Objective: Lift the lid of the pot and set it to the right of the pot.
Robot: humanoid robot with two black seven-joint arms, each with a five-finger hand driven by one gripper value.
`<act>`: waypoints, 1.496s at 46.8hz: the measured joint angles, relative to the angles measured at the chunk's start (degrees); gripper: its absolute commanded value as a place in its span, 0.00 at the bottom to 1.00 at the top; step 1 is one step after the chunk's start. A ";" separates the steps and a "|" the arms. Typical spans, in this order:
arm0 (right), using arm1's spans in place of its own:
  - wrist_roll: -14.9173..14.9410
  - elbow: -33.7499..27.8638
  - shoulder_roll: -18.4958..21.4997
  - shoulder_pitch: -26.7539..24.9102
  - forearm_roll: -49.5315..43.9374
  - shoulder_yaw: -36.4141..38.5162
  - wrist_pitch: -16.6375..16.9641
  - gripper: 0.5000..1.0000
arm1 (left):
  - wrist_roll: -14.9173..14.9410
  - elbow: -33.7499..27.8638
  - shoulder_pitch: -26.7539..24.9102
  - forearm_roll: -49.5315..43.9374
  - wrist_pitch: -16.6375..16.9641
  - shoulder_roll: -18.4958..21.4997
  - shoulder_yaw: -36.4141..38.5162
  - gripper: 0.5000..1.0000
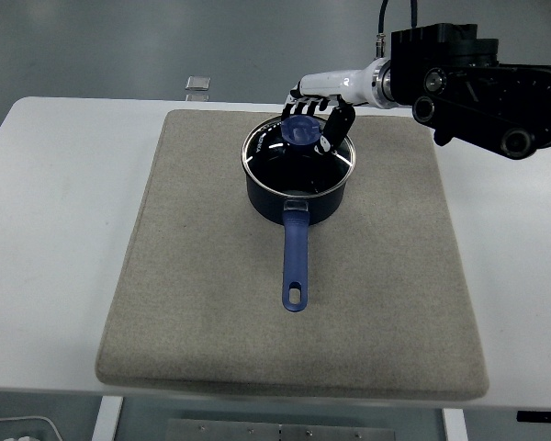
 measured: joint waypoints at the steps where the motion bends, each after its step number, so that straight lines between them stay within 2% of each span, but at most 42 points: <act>1: 0.00 -0.01 0.03 0.02 0.00 0.03 0.00 0.60 | 0.00 0.00 0.00 0.00 0.00 0.00 0.00 1.00; 16: 0.01 -1.01 1.13 -0.06 0.01 0.17 -0.07 0.59 | 0.00 0.00 0.00 0.03 0.00 0.00 0.00 1.00; 26: 0.04 -1.08 1.13 -0.08 0.01 0.11 0.10 0.39 | 0.00 -0.01 0.00 0.03 0.00 0.00 0.00 1.00; 39: 0.08 -1.09 1.54 -0.02 0.11 0.15 0.36 0.37 | 0.00 -0.01 0.01 0.02 0.00 0.00 0.00 1.00; 46: 0.08 -1.09 1.91 0.05 0.12 0.20 0.72 0.16 | 0.00 0.00 0.00 0.01 0.00 0.00 0.00 1.00; 49: 0.08 -1.08 1.88 0.28 0.18 0.26 0.99 0.14 | 0.00 0.00 0.00 0.01 0.00 0.00 0.00 1.00; 61: 0.03 -1.07 1.43 1.03 0.90 0.39 1.33 0.12 | 0.00 -0.01 0.00 0.01 0.00 0.00 0.00 1.00; 70: -0.14 -1.09 1.04 2.95 1.47 0.40 3.25 0.12 | 0.00 -0.01 0.00 0.01 0.00 0.00 0.00 1.00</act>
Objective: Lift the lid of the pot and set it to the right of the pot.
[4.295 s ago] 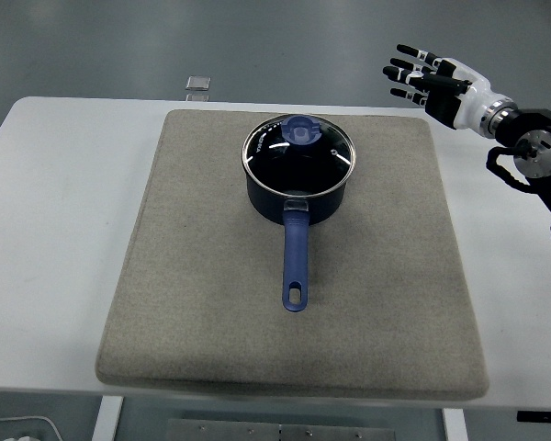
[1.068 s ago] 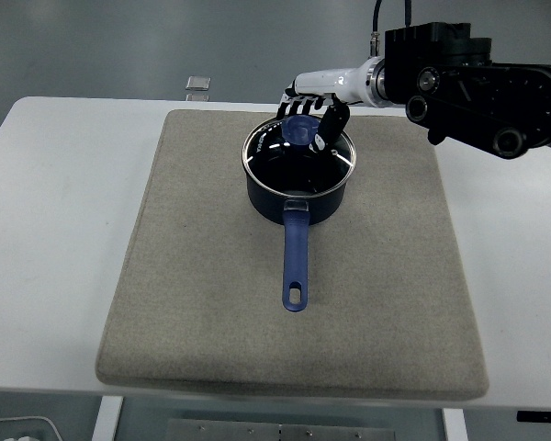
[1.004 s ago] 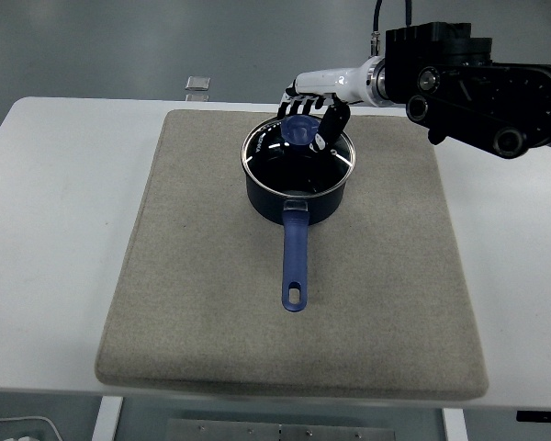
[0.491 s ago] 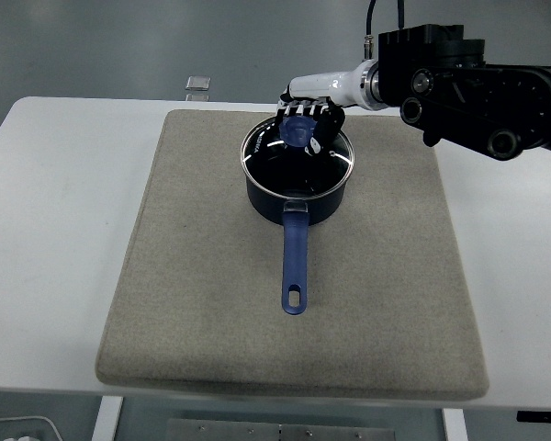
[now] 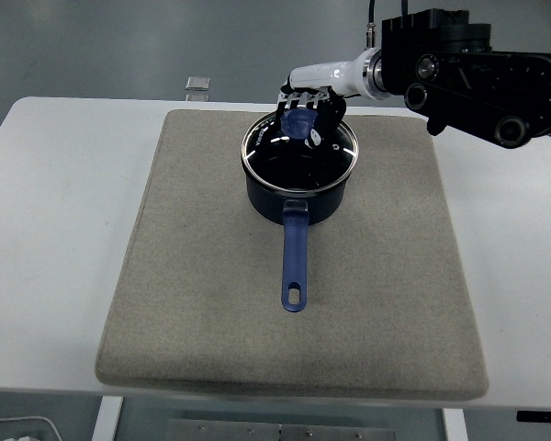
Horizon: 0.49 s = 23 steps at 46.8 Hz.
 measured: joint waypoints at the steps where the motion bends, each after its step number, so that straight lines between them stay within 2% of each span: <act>1: -0.02 0.00 -0.08 0.21 0.02 0.00 0.38 0.11 | 0.00 0.00 0.01 0.00 0.00 0.00 0.00 1.00; 6: -0.02 -0.02 -1.73 1.11 0.09 0.01 2.68 0.11 | 0.00 0.00 0.00 0.00 0.00 0.00 0.00 1.00; 11: -0.04 -0.13 -6.54 1.34 1.18 0.16 4.04 0.08 | 0.01 0.00 0.00 0.00 0.00 0.00 0.00 1.00; 15: -0.03 -0.03 -9.78 0.95 2.29 0.25 5.01 0.03 | -0.01 0.00 -0.01 0.00 -0.01 0.00 0.00 1.00; 23: 0.05 -0.04 -15.18 -0.50 2.86 0.34 5.70 0.00 | 0.00 0.00 0.00 0.00 0.00 0.00 0.00 1.00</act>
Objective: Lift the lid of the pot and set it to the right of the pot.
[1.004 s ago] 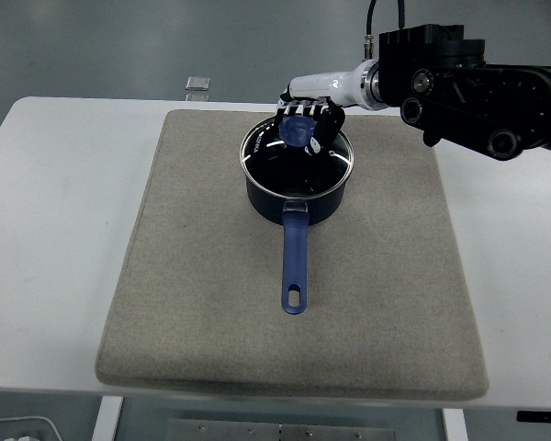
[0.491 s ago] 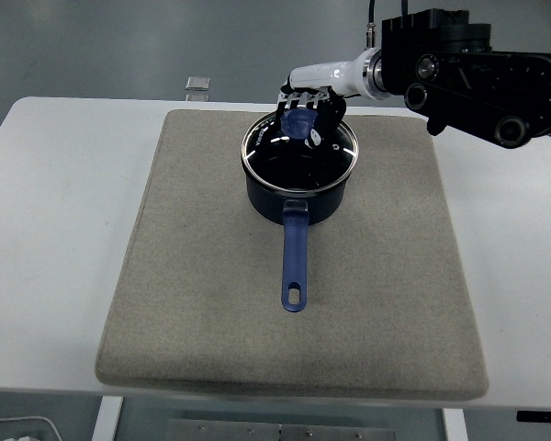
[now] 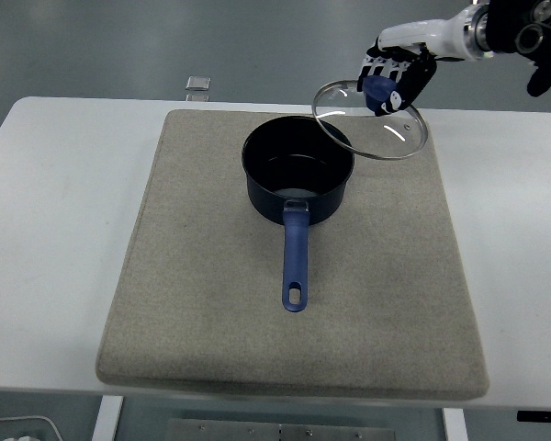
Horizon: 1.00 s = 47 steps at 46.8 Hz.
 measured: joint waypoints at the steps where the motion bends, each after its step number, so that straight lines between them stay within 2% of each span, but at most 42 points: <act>1: 0.00 -0.01 -0.60 -0.57 0.00 0.00 -0.10 0.00 | 0.01 0.02 0.00 0.01 0.01 0.00 0.00 1.00; 13: 0.00 -0.04 -4.17 -6.52 -0.07 -0.02 -2.22 0.00 | 0.01 0.00 0.01 0.02 0.01 0.00 0.00 1.00; 22: 0.08 -0.03 -4.15 -9.95 -0.39 -0.04 -5.01 0.00 | 0.00 0.00 0.00 0.02 0.01 0.00 0.00 1.00; 36: 0.18 -0.02 -2.08 -14.05 -1.14 -0.09 -9.24 0.01 | 0.00 0.00 0.01 0.00 0.01 0.00 0.00 1.00; 43: 0.18 0.04 -1.55 -15.14 -1.24 -0.12 -10.89 0.07 | 0.00 0.00 -0.01 0.00 0.01 0.00 0.00 1.00; 47: 0.14 0.04 -0.97 -15.82 -1.44 -0.22 -11.58 0.13 | 0.00 0.00 -0.01 0.01 0.01 0.00 0.00 1.00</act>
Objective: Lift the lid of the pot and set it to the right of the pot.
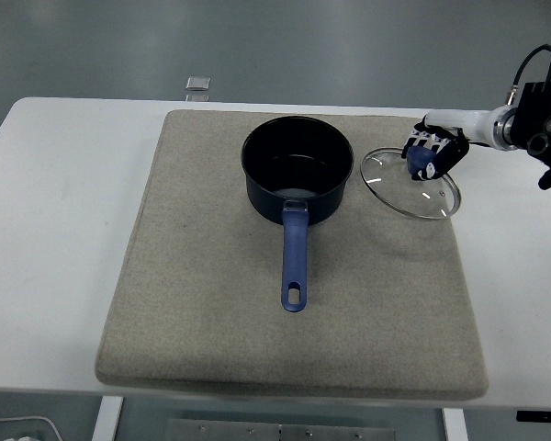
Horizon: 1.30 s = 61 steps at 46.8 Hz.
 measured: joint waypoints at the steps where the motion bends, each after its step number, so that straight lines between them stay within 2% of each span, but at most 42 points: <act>1: -0.01 0.00 0.08 -0.12 -0.08 0.01 -0.05 0.14 | 0.00 0.00 0.00 0.00 0.00 0.00 0.00 1.00; 5: -0.05 0.01 0.26 -0.27 -0.15 0.06 -0.13 0.23 | 0.00 0.00 0.00 0.01 0.00 0.00 0.00 1.00; 8: -0.06 -0.01 0.86 -0.32 -0.22 0.07 -0.29 0.40 | 0.00 0.00 0.00 0.01 0.00 0.00 0.00 1.00; 11: -0.06 0.04 1.31 -0.33 -0.24 0.07 -1.04 0.51 | 0.00 0.00 0.01 0.01 0.00 0.00 0.00 1.00; 14: -0.06 0.09 1.39 -0.45 -0.21 0.05 -1.36 0.66 | 0.00 0.00 0.00 0.01 -0.01 0.00 0.00 1.00; 21: -0.06 0.54 1.35 -0.43 -0.08 0.03 -1.10 0.82 | 0.00 0.02 0.00 0.01 0.00 0.00 0.00 1.00; 28: 0.18 0.71 0.59 0.59 0.61 1.78 0.59 0.85 | 0.00 0.01 0.01 0.01 0.00 0.00 0.00 1.00; 34: 0.26 0.69 0.14 1.09 0.96 8.53 5.99 0.85 | 0.00 0.00 0.01 0.01 0.00 0.00 0.00 1.00; 38: 0.42 0.46 0.09 0.58 1.07 13.98 7.87 0.84 | 0.00 0.00 0.00 0.01 0.00 0.00 0.00 1.00; 43: 0.52 0.14 0.86 -2.43 2.99 20.18 7.91 0.84 | -0.01 0.00 -0.01 0.00 0.00 0.00 0.00 1.00; 49: 0.09 0.06 1.47 -6.09 11.97 26.67 7.21 0.83 | 0.00 0.00 0.00 -0.02 -0.01 0.00 0.00 1.00; 55: 0.02 -0.28 1.60 -8.14 23.14 29.58 3.97 0.83 | 0.00 0.00 0.00 -0.02 0.00 0.00 0.00 1.00; 61: 0.02 -3.00 2.39 -9.62 33.76 30.91 3.33 0.83 | 0.00 0.01 0.00 -0.02 0.00 0.00 0.00 1.00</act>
